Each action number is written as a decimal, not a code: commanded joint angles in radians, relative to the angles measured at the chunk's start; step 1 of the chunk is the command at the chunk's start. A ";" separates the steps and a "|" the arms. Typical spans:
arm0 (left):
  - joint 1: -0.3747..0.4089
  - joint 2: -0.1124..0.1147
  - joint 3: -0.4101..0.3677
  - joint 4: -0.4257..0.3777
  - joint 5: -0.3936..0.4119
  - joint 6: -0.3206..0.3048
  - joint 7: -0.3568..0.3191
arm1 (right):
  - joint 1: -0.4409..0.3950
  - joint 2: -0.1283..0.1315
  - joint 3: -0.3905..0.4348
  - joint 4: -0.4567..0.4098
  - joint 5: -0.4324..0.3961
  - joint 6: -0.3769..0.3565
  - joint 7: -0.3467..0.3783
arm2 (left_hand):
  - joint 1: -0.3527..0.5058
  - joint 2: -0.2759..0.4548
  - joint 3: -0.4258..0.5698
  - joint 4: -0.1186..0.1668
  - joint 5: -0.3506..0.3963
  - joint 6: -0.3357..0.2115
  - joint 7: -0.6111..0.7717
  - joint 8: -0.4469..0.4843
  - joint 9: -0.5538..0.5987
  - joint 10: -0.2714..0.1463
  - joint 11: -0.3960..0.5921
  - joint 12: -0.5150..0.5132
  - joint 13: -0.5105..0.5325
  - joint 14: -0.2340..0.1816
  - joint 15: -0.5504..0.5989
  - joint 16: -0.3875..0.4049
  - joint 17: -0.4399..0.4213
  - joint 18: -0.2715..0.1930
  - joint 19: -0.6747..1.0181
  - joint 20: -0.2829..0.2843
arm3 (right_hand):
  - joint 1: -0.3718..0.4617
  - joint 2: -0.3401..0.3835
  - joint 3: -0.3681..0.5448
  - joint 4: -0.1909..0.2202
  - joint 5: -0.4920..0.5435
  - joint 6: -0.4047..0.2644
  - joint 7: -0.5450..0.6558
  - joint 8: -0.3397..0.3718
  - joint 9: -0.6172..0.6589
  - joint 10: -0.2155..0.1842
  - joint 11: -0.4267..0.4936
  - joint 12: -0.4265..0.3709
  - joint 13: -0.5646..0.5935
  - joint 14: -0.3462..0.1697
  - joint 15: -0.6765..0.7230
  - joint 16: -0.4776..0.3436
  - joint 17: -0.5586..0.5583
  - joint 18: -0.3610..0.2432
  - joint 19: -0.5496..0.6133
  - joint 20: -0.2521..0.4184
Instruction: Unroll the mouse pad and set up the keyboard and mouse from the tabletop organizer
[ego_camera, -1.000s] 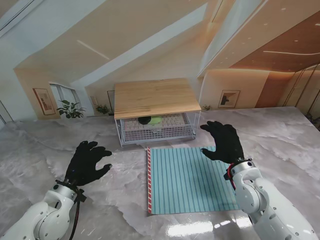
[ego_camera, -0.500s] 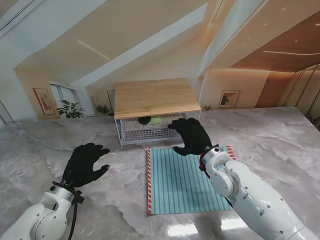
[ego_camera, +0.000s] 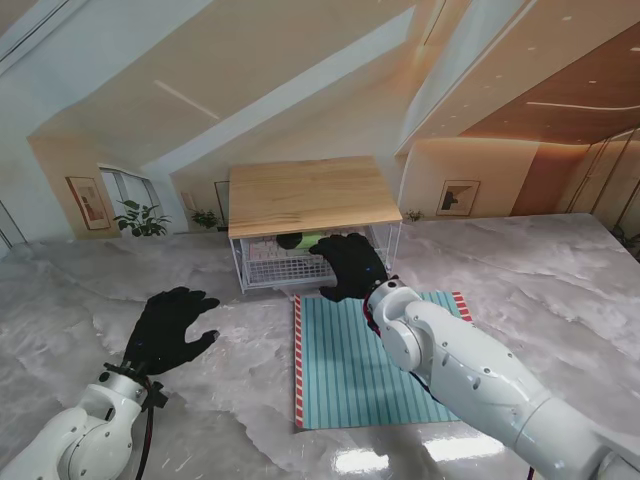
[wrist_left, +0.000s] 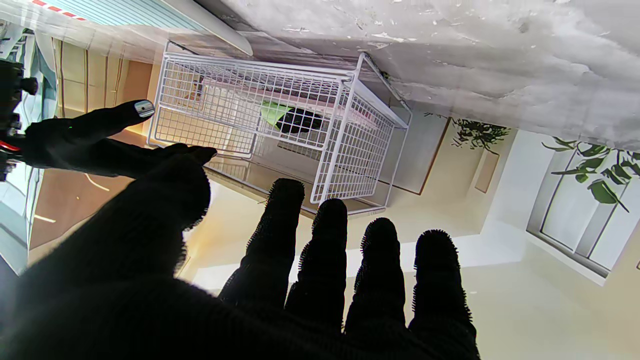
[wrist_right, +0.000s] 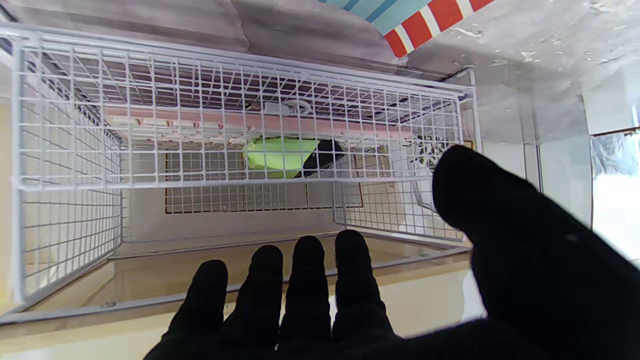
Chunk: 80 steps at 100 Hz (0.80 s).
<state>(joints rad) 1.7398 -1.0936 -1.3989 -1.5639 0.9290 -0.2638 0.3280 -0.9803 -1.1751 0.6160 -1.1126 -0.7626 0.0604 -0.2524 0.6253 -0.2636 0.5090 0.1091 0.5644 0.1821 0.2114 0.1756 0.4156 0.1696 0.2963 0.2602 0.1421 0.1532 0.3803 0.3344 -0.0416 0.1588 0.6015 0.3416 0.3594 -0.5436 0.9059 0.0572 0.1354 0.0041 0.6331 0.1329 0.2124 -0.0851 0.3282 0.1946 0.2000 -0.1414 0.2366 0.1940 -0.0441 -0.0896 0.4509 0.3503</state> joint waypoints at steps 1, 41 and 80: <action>0.001 -0.003 0.001 0.002 -0.002 -0.007 -0.017 | 0.020 -0.023 -0.016 0.019 0.000 0.013 0.006 | -0.017 0.012 -0.013 0.018 -0.016 -0.001 -0.009 -0.005 -0.028 -0.020 -0.005 -0.007 -0.023 -0.001 0.006 -0.001 -0.015 0.003 0.009 -0.015 | -0.004 0.014 0.022 0.004 -0.051 0.016 0.014 -0.006 -0.022 0.009 0.000 0.004 -0.054 0.002 0.007 0.006 -0.008 -0.032 0.010 -0.029; -0.001 -0.003 0.003 0.011 -0.006 -0.011 -0.018 | 0.130 -0.085 -0.143 0.179 0.027 0.058 -0.055 | -0.017 0.008 -0.007 0.018 -0.012 0.005 -0.012 -0.007 -0.024 -0.017 -0.002 -0.005 -0.023 0.005 0.017 0.001 -0.008 -0.044 0.037 -0.009 | -0.011 0.015 0.024 0.009 -0.048 0.019 0.023 -0.003 -0.020 0.014 0.011 0.009 -0.052 0.005 0.016 0.010 -0.006 -0.028 0.015 -0.046; -0.005 -0.004 0.007 0.019 -0.009 -0.012 -0.013 | 0.214 -0.149 -0.240 0.316 0.074 0.067 -0.062 | -0.019 0.007 -0.003 0.017 -0.011 0.007 -0.013 -0.008 -0.021 -0.016 -0.001 -0.005 -0.023 0.004 0.019 -0.001 -0.011 -0.043 0.040 -0.011 | -0.011 0.006 0.034 0.010 -0.049 0.022 0.058 0.014 -0.019 0.018 0.046 0.025 -0.051 0.009 0.042 0.024 -0.006 -0.022 0.038 -0.064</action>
<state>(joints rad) 1.7329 -1.0934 -1.3960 -1.5450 0.9221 -0.2714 0.3276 -0.7806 -1.3082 0.3856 -0.8107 -0.6926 0.1255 -0.3238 0.6253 -0.2636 0.5090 0.1091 0.5644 0.1831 0.2113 0.1756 0.4156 0.1695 0.2963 0.2601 0.1422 0.1532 0.3945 0.3344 -0.0416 0.1425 0.6320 0.3394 0.3589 -0.5436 0.9157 0.0572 0.1354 0.0082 0.6817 0.1422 0.2124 -0.0780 0.3650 0.2055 0.2000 -0.1403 0.2704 0.2074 -0.0368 -0.0912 0.4761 0.3117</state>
